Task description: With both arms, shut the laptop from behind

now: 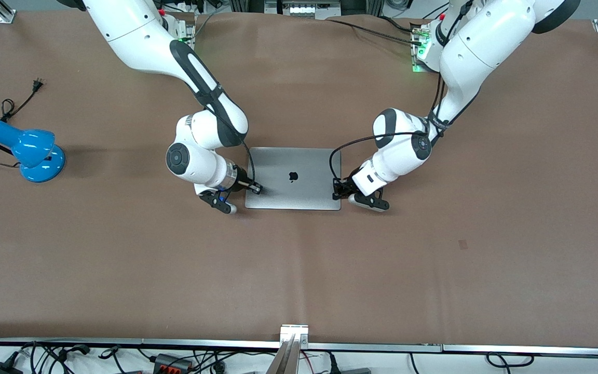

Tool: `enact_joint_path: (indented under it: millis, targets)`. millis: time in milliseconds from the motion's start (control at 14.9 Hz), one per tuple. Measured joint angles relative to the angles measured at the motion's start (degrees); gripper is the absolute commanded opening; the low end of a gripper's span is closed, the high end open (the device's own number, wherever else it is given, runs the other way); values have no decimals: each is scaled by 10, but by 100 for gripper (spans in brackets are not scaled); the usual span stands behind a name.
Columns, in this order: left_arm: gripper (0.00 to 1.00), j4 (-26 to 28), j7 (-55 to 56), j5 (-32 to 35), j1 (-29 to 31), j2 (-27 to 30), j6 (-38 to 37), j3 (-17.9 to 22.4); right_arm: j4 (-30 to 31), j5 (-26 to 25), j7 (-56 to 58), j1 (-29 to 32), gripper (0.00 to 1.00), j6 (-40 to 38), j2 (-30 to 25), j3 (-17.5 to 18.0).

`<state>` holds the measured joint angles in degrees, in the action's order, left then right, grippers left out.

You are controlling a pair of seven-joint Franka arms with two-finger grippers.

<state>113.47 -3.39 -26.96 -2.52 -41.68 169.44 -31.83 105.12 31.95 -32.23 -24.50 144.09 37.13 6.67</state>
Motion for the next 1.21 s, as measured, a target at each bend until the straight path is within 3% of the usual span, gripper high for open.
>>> enact_joint_path:
  millis: [335,604,939,1207]
  targets:
    - [1,-10,-9,0,4,1,-3,6,-10,-1,1,-2,0,8,1,0]
    - [1,-23,-25,25,9,35,-80,16,-32,-14,1,7,0,-19,-21,-9]
    - [1,-26,-25,139,22,117,-214,47,-53,-112,11,23,0,-191,-114,-66]
    - [1,-56,-26,251,63,161,-375,60,-58,-133,78,24,0,-337,-192,-113]
